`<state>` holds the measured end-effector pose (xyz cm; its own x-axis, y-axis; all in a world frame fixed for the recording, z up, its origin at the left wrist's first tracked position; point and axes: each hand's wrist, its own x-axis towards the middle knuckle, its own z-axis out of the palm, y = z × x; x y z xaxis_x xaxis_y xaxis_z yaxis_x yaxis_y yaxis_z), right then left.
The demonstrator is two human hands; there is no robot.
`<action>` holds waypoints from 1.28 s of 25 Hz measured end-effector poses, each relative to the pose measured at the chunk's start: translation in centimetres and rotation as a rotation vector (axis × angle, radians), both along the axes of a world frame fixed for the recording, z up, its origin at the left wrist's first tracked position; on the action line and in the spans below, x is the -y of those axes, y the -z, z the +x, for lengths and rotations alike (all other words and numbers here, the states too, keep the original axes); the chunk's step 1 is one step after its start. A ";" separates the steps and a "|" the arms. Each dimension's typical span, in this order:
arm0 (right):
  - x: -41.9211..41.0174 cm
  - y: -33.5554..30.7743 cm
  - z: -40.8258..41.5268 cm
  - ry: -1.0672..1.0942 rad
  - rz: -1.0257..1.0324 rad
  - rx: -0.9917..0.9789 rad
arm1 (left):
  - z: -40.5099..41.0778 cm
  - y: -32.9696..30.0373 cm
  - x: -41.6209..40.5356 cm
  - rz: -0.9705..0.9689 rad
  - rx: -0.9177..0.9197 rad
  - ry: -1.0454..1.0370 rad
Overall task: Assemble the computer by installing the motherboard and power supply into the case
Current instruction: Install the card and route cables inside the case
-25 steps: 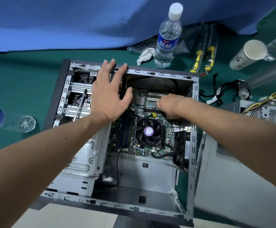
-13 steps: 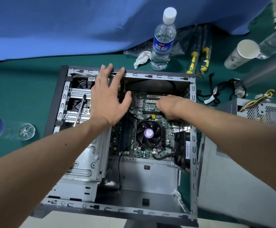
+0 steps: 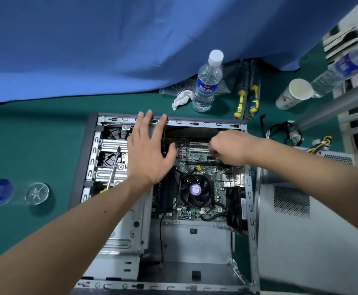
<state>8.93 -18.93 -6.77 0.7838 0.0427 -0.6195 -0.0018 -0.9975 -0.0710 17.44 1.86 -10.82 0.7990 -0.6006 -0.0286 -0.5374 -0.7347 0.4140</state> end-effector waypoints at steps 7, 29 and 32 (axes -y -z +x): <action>1.0 -0.4 -2.5 0.302 0.080 0.748 | 0.0 -0.6 -0.1 0.013 -0.010 0.005; 0.0 1.9 -0.8 0.633 -0.055 0.580 | -0.1 -1.5 0.2 0.088 -0.011 0.041; 0.3 1.8 -0.6 0.655 -0.031 0.601 | -1.5 -2.3 0.5 0.053 0.117 0.236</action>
